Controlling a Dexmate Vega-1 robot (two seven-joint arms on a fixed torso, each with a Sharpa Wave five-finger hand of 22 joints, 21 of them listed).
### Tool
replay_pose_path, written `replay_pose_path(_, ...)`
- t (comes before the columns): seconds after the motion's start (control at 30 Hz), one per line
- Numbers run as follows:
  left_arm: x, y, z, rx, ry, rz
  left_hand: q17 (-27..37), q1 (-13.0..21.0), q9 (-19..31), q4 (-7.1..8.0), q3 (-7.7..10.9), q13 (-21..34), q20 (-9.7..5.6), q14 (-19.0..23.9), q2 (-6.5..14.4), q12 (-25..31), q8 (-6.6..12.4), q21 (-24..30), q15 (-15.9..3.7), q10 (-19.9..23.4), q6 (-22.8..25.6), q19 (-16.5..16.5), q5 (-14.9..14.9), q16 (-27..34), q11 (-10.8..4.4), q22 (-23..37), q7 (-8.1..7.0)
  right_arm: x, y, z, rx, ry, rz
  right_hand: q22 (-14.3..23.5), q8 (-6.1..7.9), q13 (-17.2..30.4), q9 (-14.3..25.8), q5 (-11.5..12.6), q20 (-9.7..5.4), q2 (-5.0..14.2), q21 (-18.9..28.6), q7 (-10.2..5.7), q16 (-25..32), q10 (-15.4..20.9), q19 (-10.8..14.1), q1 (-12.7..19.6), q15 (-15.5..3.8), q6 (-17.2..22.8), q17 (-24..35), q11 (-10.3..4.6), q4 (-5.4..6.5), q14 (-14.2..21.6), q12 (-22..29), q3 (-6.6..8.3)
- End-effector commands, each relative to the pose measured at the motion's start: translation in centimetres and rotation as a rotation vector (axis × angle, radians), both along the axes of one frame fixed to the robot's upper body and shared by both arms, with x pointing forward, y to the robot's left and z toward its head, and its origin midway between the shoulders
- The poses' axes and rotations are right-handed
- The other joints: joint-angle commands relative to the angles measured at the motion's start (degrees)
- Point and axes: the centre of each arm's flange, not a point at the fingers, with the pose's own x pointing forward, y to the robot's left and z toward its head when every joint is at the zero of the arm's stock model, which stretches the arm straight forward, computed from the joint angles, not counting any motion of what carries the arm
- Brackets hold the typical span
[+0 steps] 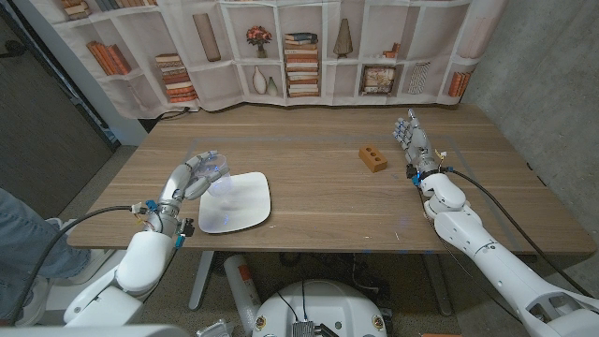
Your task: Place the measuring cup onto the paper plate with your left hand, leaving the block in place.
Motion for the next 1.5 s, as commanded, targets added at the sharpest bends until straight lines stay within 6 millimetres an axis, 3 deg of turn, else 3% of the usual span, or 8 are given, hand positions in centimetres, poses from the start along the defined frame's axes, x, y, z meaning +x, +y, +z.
replay_pose_path(0.03, 0.7, -0.2, -0.8, 0.005, 0.024, 0.017, 0.0, -0.3, 0.1, -0.01, 0.44, 0.2, -0.03, 0.2, 0.5, -0.3, -0.07, -0.1, 0.26, 0.5, 0.5, -0.2, 0.2, -0.1, -0.30, 0.1, 0.10, 0.3, 0.2, -0.1, 0.002, 0.009, 0.003, 0.3, 0.13, 0.2, 0.1, -0.2, -0.06, 0.58, 0.3, 0.14, 0.1, 0.3, 0.4, 0.0, -0.14, 0.5, 0.2, -0.07, 0.00, 0.4, -0.1, -0.04)
replay_pose_path(0.47, 1.4, -0.6, -1.1, 0.030, 0.047, 0.045, 0.0, -0.4, 0.1, -0.10, 0.55, 0.3, 0.13, 0.0, 0.5, -0.4, -0.16, -0.8, 0.05, 0.4, 0.5, -1.8, 0.2, -0.3, -0.44, 0.1, -0.28, 0.6, 0.3, -0.3, 0.002, 0.018, 0.003, 0.3, 0.13, 0.2, 0.1, -0.2, -0.05, 0.61, 0.3, 0.17, 0.1, 0.4, 0.4, 0.0, -0.13, 0.6, 0.2, -0.07, -0.01, 0.4, -0.1, -0.09)
replay_pose_path(0.8, 1.7, -1.1, -1.1, 0.061, 0.045, 0.069, 0.0, -0.6, 0.1, -0.14, 0.73, 0.4, 1.25, -0.4, 0.5, -0.6, -0.24, -2.3, -0.11, 0.4, 0.7, -5.4, 0.3, -0.5, -0.71, 0.2, -0.47, 0.6, 0.3, -0.5, 0.006, 0.019, 0.003, 0.3, 0.12, 0.2, 0.1, -0.2, -0.04, 0.65, 0.3, 0.12, 0.1, 0.5, 0.4, 0.0, -0.10, 0.6, 0.2, -0.12, -0.03, 0.5, -0.1, -0.12)
replay_pose_path(1.5, 2.4, -3.2, -2.6, 0.076, -0.036, 0.119, 0.0, -0.6, 0.0, -0.32, 1.01, 0.5, 1.11, -0.9, 0.5, -0.7, -0.21, -3.0, -0.32, 0.7, 1.1, -6.8, 0.4, -0.8, -0.98, 0.2, -0.91, 0.3, 0.4, -0.7, 0.008, 0.003, 0.008, 0.3, 0.10, 0.2, 0.1, -0.3, 0.03, 0.71, 0.3, 0.05, 0.1, 0.5, 0.4, 0.1, -0.13, 0.6, 0.2, -0.07, -0.08, 0.5, -0.1, -0.20)
